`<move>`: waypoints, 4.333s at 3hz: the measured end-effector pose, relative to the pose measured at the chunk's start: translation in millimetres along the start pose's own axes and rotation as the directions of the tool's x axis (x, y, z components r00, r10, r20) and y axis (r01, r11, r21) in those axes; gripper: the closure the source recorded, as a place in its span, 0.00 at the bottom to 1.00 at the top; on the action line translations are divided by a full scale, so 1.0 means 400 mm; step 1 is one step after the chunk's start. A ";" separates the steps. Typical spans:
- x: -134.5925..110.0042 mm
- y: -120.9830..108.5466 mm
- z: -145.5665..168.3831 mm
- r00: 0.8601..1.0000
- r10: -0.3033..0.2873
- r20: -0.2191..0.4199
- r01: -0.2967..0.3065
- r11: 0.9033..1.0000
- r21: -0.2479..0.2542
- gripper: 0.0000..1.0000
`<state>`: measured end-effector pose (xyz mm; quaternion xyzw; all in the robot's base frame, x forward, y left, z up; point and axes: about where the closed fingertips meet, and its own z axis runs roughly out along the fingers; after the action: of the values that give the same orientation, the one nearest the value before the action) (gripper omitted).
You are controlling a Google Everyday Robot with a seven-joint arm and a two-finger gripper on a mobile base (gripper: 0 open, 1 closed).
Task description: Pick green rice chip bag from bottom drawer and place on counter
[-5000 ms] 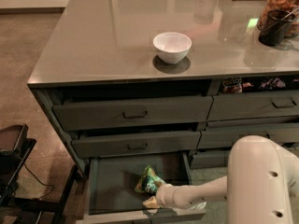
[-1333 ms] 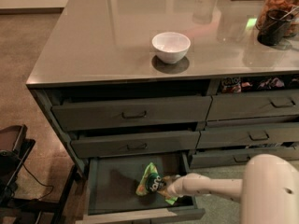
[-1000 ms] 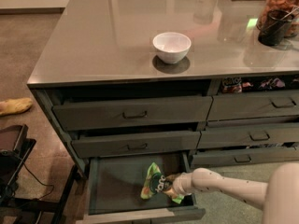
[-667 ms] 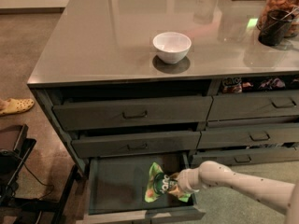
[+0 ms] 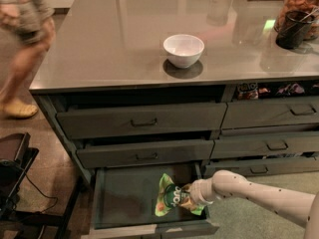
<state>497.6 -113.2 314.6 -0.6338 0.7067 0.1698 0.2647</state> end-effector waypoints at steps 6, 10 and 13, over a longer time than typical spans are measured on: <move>-0.477 -0.149 -0.661 0.976 -0.206 0.068 0.184 0.952 0.244 1.00; -0.839 -0.314 -1.161 0.966 -0.247 0.074 0.202 0.904 0.376 1.00; -0.974 -0.412 -1.133 0.956 -0.265 0.126 0.196 0.897 0.395 1.00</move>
Offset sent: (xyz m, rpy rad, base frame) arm 0.0412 -0.0287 0.2238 0.1289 -0.1258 -0.0188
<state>610.0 -83.0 923.6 -0.6326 0.6194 0.0530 0.4618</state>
